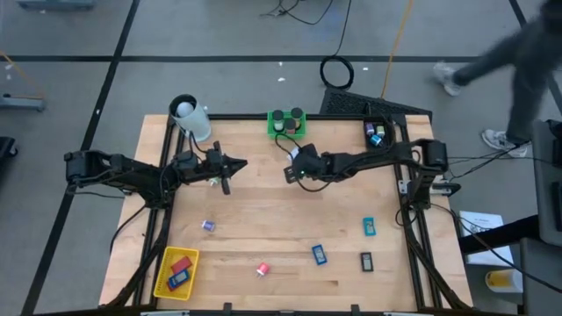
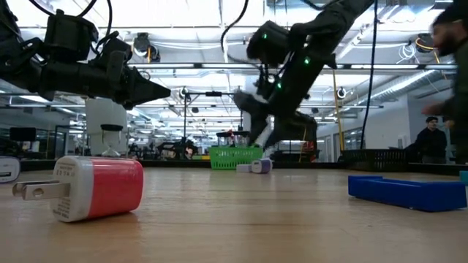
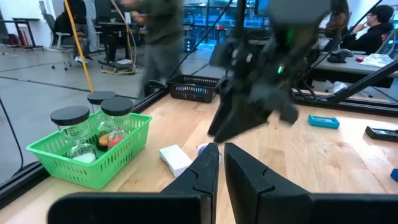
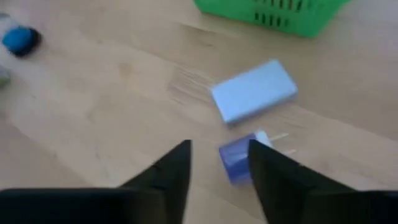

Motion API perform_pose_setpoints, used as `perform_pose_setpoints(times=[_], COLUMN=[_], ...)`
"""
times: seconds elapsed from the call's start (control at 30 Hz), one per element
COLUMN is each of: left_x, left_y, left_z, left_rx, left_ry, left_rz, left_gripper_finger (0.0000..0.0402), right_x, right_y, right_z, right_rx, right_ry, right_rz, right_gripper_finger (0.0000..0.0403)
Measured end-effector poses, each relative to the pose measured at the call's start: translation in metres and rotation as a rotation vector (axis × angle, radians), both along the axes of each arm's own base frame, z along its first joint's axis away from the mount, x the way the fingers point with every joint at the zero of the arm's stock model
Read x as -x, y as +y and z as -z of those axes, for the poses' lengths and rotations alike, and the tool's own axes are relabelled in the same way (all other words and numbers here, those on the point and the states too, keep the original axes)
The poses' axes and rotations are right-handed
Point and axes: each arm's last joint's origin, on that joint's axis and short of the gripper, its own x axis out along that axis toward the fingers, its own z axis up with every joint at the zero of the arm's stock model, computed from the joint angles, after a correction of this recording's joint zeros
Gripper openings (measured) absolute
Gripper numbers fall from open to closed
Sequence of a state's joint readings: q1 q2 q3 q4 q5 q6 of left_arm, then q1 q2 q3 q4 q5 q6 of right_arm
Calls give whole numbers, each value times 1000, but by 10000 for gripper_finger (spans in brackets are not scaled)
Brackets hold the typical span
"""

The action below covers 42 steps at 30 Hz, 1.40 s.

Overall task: Pick & Place Office items
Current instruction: Put the right purple adapter into the black basket

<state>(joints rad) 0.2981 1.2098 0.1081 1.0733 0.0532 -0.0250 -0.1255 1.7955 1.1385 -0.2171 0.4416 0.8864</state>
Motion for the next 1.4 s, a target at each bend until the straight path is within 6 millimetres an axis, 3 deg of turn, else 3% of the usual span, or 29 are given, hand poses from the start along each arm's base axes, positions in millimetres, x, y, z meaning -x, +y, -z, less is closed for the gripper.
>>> perform_pose_setpoints(times=[0.2, 0.37, 0.73, 0.93, 1.1, 1.4], left_x=[0, 0, 0, 0, 0, 0], left_y=[0, 0, 0, 0, 0, 0], left_z=[0, 0, 1, 1, 1, 1], left_rx=[0, -2, -1, -1, 0, 1], left_ry=[2, 5, 7, 7, 7, 8], left_rz=[1, 1, 1, 1, 1, 1], left_gripper_finger=[35, 35, 35, 35, 35, 35], right_x=[-5, -2, 1, 0, -2, 0], right_y=[-7, -10, -11, -11, -12, -11], right_z=[21, 38, 40, 40, 41, 41], right_rx=[17, 3, 56, 103, 68, 90], right_ry=[38, 118, 203, 258, 216, 186], right_rz=[35, 52, -13, -108, -174, -191], right_gripper_finger=[274, 306, 225, 213, 198, 127])
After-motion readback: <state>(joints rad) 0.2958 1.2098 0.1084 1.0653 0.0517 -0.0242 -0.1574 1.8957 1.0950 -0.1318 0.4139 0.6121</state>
